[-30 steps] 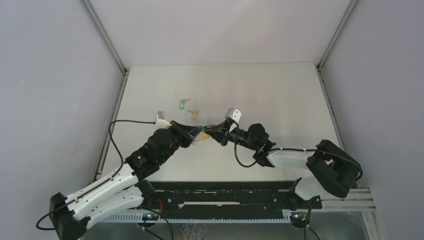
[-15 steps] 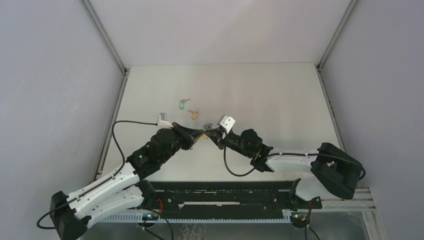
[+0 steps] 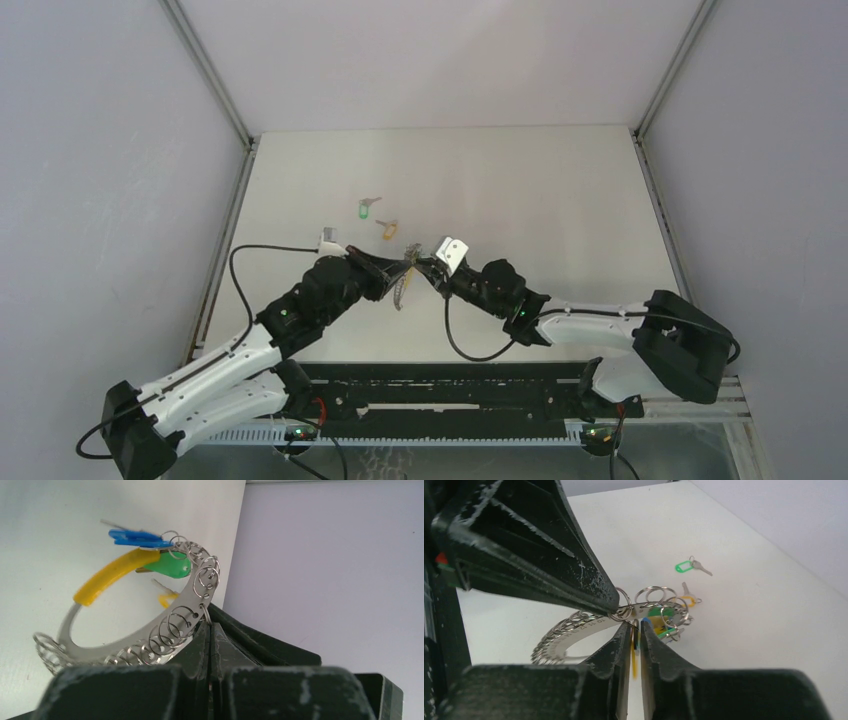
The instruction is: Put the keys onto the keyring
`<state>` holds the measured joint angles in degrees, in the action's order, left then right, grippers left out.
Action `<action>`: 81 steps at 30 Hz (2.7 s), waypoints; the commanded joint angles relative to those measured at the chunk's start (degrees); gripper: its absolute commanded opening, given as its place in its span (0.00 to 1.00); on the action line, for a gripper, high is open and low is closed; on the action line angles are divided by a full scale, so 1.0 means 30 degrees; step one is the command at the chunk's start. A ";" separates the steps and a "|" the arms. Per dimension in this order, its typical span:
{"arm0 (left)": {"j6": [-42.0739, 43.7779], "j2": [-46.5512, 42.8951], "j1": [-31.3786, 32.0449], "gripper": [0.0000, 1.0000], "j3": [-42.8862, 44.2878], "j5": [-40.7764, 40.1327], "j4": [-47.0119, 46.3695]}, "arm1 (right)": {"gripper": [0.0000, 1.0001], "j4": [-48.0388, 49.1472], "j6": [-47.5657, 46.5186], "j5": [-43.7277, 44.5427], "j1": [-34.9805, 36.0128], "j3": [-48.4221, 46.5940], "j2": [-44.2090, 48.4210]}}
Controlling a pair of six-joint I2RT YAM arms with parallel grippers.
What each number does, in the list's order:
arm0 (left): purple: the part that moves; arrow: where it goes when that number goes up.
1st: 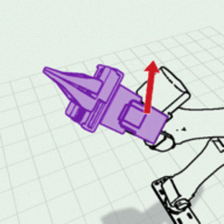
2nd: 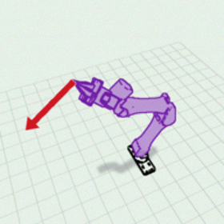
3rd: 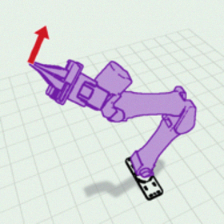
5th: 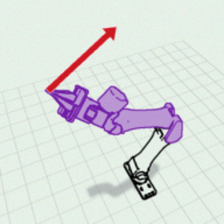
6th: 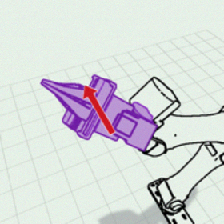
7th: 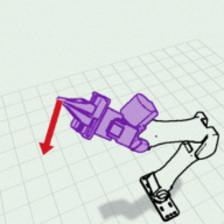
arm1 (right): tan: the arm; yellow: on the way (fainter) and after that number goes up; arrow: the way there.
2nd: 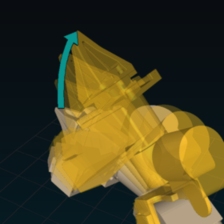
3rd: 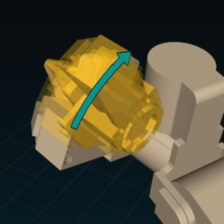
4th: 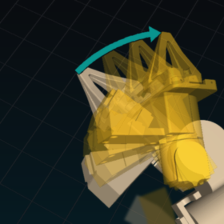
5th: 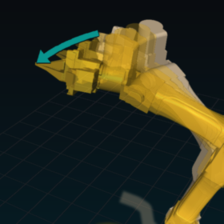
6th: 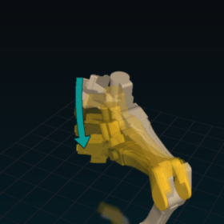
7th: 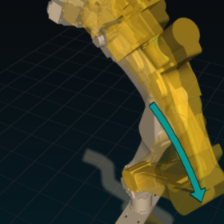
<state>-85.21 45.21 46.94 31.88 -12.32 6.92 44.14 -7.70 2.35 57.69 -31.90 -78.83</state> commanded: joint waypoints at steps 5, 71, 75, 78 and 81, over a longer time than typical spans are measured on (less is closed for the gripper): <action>-0.0513 -0.0531 -0.0602 0.00 -0.0631 0.1191 -0.1650 | 0.26 -0.0370 -0.2807 -0.6928 -0.2020 0.1488 0.3270; -0.1010 0.0619 -0.0629 0.00 -0.1025 0.3417 -0.3148 | 0.12 0.4561 -0.3975 -1.0058 -0.3200 0.0673 0.0894; -0.0974 0.0749 -0.0646 0.00 -0.1088 0.3513 -0.3243 | 0.00 0.4679 -0.3723 -1.0654 -0.3397 0.0612 0.0959; -0.0856 0.0751 -0.0638 0.00 -0.1253 0.3462 -0.3272 | 0.00 0.3982 -0.3523 -1.1443 -0.3699 0.0413 0.0991; -0.0511 0.0564 -0.0646 0.00 -0.1466 0.3320 -0.3503 | 0.00 0.3089 -0.3494 -1.2204 -0.4014 0.0336 0.1234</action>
<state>-87.99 47.31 44.97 29.30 -3.64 -2.22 52.34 -19.94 -30.22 46.78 -27.79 -78.19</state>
